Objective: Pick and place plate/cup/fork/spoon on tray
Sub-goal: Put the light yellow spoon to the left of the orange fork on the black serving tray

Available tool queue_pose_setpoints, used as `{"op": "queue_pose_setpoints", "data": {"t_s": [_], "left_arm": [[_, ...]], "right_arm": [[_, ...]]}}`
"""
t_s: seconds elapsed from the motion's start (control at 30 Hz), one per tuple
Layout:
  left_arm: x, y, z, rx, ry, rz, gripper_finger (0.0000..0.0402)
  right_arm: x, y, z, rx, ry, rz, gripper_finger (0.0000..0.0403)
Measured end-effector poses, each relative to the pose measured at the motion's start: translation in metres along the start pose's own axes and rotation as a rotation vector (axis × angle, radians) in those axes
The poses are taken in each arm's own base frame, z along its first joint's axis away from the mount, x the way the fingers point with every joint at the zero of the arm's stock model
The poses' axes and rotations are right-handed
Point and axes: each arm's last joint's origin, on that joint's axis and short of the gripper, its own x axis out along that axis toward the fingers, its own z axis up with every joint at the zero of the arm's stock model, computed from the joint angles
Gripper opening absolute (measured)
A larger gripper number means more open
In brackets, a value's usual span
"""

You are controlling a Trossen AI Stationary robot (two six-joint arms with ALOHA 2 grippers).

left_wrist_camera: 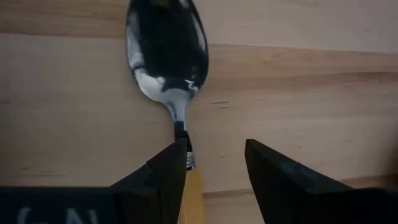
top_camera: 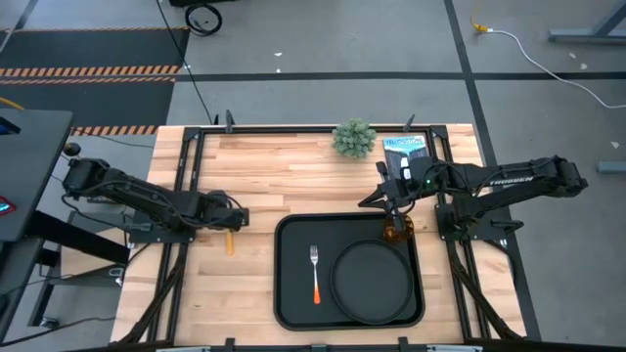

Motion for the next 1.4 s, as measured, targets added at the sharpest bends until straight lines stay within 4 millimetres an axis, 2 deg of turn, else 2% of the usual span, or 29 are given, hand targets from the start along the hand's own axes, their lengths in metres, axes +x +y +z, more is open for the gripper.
{"op": "queue_pose_setpoints", "data": {"t_s": [0.23, 0.33, 0.5, 0.87, 1.1, 1.4], "left_arm": [[-0.001, 0.0, 0.0, 0.001, 0.001, 0.014, 0.0172], [-0.012, -0.009, 0.002, 0.02, -0.009, 0.0, 0.0172], [-0.024, -0.012, 0.004, 0.023, -0.025, 0.105, 0.0172], [0.007, -0.019, -0.009, 0.036, 0.057, 0.26, 0.0172], [0.016, -0.024, -0.013, 0.053, 0.095, 0.273, 0.0171], [0.019, -0.024, -0.014, 0.065, 0.115, 0.287, 0.0166]], "right_arm": [[0.0, 0.0, 0.0, -0.007, 0.0, 0.0, 0.0012], [0.0, 0.0, 0.0, -0.014, -0.001, 0.0, 0.0012], [0.0, 0.0, 0.0, -0.015, -0.003, -0.001, 0.0012], [0.0, 0.0, 0.001, -0.015, -0.007, 0.002, 0.0012], [0.0, 0.0, 0.001, -0.015, -0.006, 0.002, 0.0012], [0.0, 0.001, 0.002, -0.017, -0.023, 0.035, 0.0012]]}}
